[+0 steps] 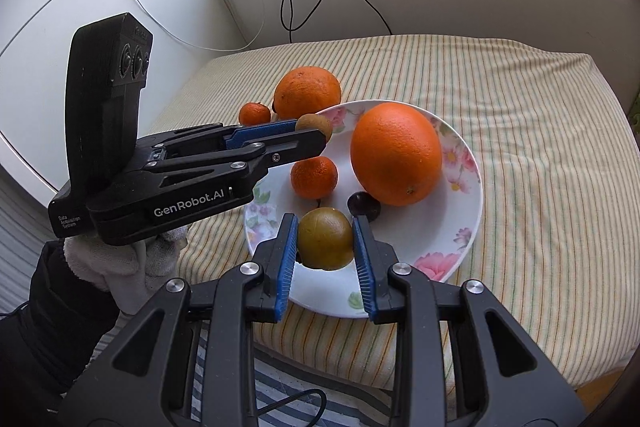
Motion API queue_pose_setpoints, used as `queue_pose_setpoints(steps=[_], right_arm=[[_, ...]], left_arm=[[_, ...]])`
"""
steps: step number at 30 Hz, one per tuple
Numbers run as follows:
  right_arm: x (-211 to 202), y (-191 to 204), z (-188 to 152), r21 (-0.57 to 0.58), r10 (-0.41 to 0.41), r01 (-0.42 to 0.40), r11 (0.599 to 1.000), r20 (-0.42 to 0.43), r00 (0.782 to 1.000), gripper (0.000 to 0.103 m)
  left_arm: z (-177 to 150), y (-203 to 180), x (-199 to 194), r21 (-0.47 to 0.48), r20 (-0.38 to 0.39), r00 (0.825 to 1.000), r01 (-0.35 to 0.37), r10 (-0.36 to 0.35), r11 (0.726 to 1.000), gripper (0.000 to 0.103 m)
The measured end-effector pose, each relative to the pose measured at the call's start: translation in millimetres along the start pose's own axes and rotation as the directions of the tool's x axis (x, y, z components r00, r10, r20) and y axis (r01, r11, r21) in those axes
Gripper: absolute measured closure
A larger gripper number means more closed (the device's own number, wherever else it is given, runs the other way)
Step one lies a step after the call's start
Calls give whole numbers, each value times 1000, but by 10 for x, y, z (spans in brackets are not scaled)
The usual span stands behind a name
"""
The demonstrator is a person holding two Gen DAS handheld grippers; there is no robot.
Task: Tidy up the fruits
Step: 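Carry both kiwis over the flowered plate and open both tools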
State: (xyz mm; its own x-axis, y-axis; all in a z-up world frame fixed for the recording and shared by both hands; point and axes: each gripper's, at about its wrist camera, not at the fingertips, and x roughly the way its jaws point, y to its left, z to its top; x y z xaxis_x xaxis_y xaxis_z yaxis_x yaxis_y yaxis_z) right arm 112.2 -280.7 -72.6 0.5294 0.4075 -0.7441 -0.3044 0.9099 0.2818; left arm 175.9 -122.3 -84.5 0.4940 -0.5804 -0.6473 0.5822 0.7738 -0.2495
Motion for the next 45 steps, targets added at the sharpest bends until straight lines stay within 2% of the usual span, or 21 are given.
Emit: queue_pose_setpoints(steps=[25, 26, 29, 32, 34, 37, 42, 45], right_arm=[[89, 90, 10, -53, -34, 34, 998, -5, 999, 72], [88, 91, 10, -54, -35, 35, 998, -4, 999, 70], [44, 102, 16, -62, -44, 45, 997, 18, 999, 50], [-13, 125, 23, -80, -52, 55, 995, 35, 998, 47], [-33, 123, 31, -83, -56, 59, 995, 38, 998, 45], [-59, 106, 25, -85, -63, 66, 994, 44, 997, 37], [-101, 100, 26, -92, -81, 86, 992, 55, 995, 24], [-151, 99, 42, -98, -94, 101, 990, 72, 993, 18]], left_arm=[[38, -105, 60, 52, -16, 999, -47, 48, 998, 78], [39, -104, 61, 54, -16, 999, -48, 49, 997, 77], [35, -89, 41, 53, -10, 998, -53, 54, 997, 69], [42, -70, 14, 49, -5, 999, -51, 51, 997, 68], [49, -58, -8, 44, 4, 998, -61, 61, 997, 62], [59, -17, -49, 32, 14, 998, -63, 63, 997, 60], [49, 30, -114, 20, 25, 996, -85, 84, 996, 45], [42, 60, -181, 16, 40, 993, -108, 107, 994, 33]])
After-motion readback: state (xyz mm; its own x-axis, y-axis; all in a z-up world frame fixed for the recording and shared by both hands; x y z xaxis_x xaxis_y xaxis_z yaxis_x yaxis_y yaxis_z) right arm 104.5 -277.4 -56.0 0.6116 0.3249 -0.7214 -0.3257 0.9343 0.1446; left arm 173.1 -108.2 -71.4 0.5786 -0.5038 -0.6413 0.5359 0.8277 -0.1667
